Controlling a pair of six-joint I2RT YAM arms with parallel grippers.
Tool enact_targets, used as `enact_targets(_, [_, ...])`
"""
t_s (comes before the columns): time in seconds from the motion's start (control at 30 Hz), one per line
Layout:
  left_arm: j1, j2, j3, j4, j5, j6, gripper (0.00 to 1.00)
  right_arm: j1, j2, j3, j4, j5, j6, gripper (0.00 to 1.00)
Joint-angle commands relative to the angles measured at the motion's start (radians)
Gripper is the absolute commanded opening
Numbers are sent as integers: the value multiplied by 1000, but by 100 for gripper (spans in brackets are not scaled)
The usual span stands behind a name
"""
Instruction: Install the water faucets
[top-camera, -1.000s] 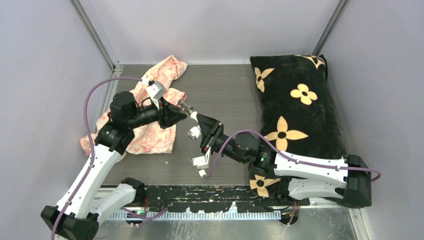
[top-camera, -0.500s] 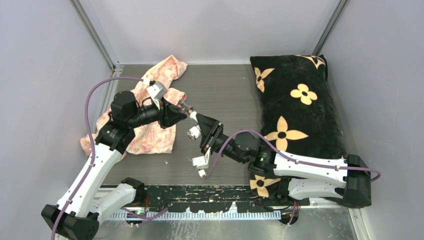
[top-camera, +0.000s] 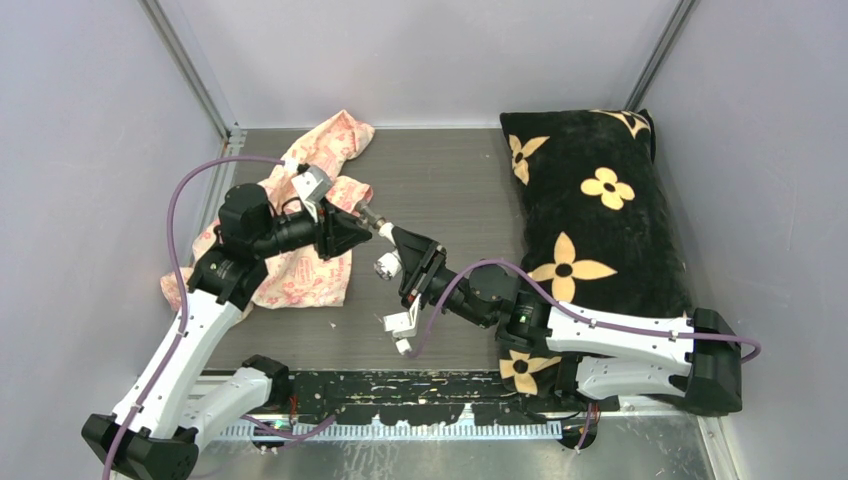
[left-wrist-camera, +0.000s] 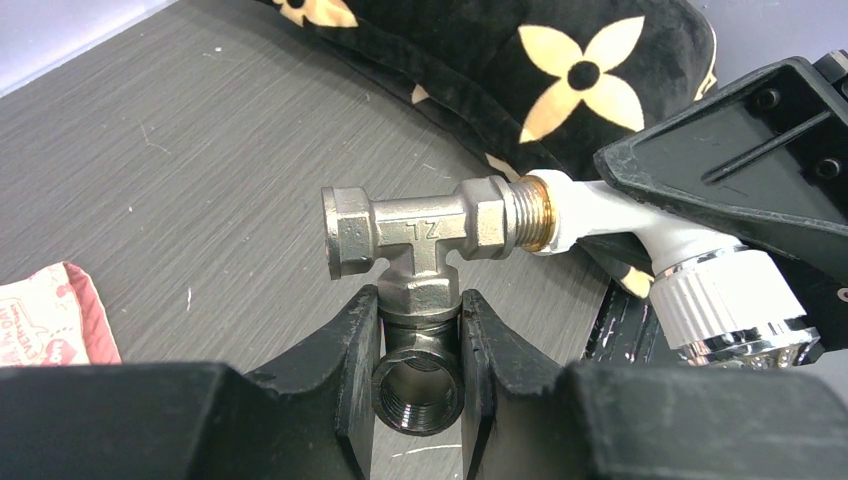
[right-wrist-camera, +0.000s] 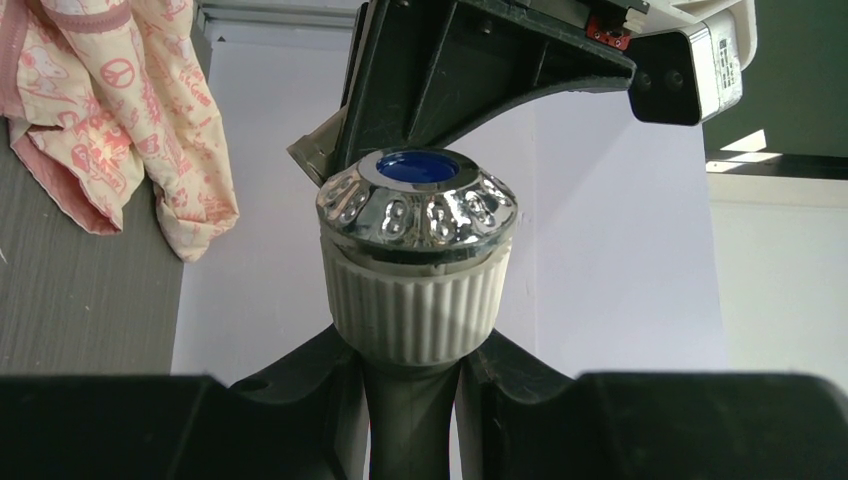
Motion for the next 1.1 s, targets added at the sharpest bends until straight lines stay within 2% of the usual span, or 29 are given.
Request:
enact_targets(0.0, [3, -39, 33, 59, 56, -13, 0, -3, 10, 16, 57, -3, -29, 1])
enact_targets(0.67, [2, -42, 37, 5, 111, 22, 0, -4, 53, 44, 92, 28, 23, 1])
enact_targets(1.07, [3, -51, 22, 31, 112, 16, 0, -3, 84, 15, 253, 37, 303, 1])
